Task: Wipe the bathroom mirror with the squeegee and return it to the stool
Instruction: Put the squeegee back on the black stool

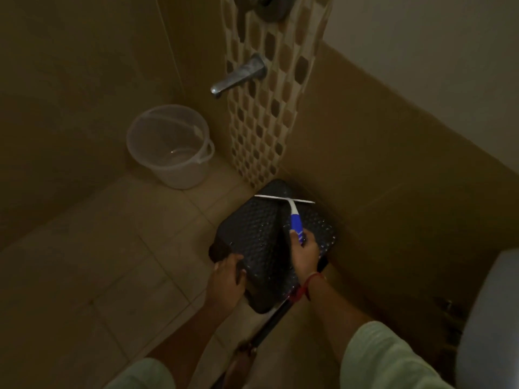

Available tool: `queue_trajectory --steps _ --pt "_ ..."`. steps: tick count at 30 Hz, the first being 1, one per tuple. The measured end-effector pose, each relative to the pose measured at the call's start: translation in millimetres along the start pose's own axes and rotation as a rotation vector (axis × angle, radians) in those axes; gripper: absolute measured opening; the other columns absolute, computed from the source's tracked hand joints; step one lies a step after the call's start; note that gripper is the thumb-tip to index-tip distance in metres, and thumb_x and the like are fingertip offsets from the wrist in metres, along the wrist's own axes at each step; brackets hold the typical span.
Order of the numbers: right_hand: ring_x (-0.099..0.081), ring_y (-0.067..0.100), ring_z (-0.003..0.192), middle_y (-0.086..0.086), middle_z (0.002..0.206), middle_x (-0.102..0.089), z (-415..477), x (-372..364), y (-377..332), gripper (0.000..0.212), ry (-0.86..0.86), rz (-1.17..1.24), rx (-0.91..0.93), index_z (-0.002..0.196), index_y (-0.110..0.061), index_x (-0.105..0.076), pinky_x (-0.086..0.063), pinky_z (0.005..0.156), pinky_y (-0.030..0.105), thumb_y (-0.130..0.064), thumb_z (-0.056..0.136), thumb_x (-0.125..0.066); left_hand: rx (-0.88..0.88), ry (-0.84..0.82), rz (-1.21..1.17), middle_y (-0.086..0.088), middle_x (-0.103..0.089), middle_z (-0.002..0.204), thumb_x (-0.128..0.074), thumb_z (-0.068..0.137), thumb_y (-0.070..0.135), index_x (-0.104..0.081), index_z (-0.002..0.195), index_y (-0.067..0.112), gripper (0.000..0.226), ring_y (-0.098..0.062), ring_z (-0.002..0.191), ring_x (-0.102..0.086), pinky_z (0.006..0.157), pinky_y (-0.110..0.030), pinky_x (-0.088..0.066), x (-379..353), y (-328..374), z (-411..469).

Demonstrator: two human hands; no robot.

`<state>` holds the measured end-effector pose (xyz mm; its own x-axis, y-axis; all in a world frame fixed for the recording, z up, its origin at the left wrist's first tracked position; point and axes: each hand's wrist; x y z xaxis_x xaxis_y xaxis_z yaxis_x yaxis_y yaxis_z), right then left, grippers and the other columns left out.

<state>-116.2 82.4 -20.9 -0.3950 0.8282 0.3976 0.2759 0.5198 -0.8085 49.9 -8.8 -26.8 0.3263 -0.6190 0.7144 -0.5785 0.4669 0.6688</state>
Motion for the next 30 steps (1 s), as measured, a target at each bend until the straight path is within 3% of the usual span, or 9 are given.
queue_trajectory --steps 3,6,10,16,21,26,30 --pt "-0.054 0.015 0.09 0.007 0.108 -0.06 -3 1 15 0.039 -0.062 -0.108 -0.023 0.122 -0.013 -0.047 -0.042 0.077 0.026 -0.023 0.087 -0.061 0.009 0.003 -0.023 -0.012 -0.061 0.108 -0.055 0.087 0.009 -0.052 0.115 0.008 0.028 -0.031 0.101 -0.053 0.085 -0.039 -0.045 -3 2 -1" --pt "-0.055 0.02 0.082 0.013 0.107 -0.062 -7 3 24 0.037 -0.105 -0.376 -0.043 0.119 -0.012 -0.04 -0.041 0.071 0.027 -0.023 0.088 -0.058 -0.004 -0.002 -0.028 -0.013 -0.061 0.108 -0.055 0.085 0.006 -0.052 0.114 0.008 0.029 -0.031 0.101 -0.054 0.087 -0.038 -0.043 -4 -3 0" --pt "-0.059 0.031 0.098 0.018 0.109 -0.06 -8 1 34 0.038 -0.109 -0.622 -0.034 0.117 -0.007 -0.044 -0.045 0.079 0.033 -0.025 0.087 -0.058 0.003 -0.006 -0.011 -0.013 -0.061 0.11 -0.054 0.084 0.004 -0.053 0.115 0.006 0.03 -0.031 0.102 -0.056 0.09 -0.039 -0.042 -7 -12 -4" --pt "-0.057 0.026 0.102 0.016 0.111 -0.06 2 -8 45 0.037 -0.233 -0.587 -0.077 0.11 -0.002 -0.055 -0.042 0.08 0.027 -0.019 0.08 -0.069 0.001 -0.068 0.026 -0.013 -0.06 0.113 -0.05 0.085 0.01 -0.051 0.118 0.007 0.034 -0.029 0.106 -0.053 0.093 -0.037 -0.039 -19 -23 -12" --pt "-0.059 0.022 0.098 0.012 0.109 -0.063 5 -14 53 0.036 -0.221 -0.515 -0.13 0.105 -0.006 -0.056 -0.04 0.072 0.022 -0.018 0.076 -0.073 0.047 -0.071 -0.016 -0.014 -0.06 0.115 -0.054 0.084 0.002 -0.052 0.118 0.007 0.035 -0.031 0.107 -0.052 0.091 -0.035 -0.039 -32 -20 -13" --pt "-0.058 0.023 0.102 0.011 0.112 -0.061 9 -16 58 0.038 -0.207 -0.477 -0.145 0.107 -0.01 -0.052 -0.042 0.074 0.024 -0.015 0.075 -0.073 0.082 -0.097 -0.028 -0.013 -0.058 0.12 -0.053 0.086 0.004 -0.052 0.119 0.007 0.033 -0.03 0.11 -0.051 0.093 -0.033 -0.037 -42 -18 -6" --pt "-0.057 0.018 0.093 0.009 0.11 -0.058 1 -8 51 0.042 -0.159 -0.349 -0.116 0.106 -0.012 -0.048 -0.044 0.071 0.02 -0.012 0.073 -0.075 0.079 -0.119 -0.026 -0.011 -0.058 0.119 -0.053 0.088 0.008 -0.05 0.119 0.009 0.032 -0.028 0.11 -0.051 0.093 -0.033 -0.038 -39 -12 -5"
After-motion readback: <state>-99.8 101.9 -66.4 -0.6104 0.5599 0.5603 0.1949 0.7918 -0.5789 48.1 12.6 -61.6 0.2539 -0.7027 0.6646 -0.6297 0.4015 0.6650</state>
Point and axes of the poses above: each hand's wrist, its own z-axis towards the middle knuckle, its own x-axis out of the back of the hand, y = z × x
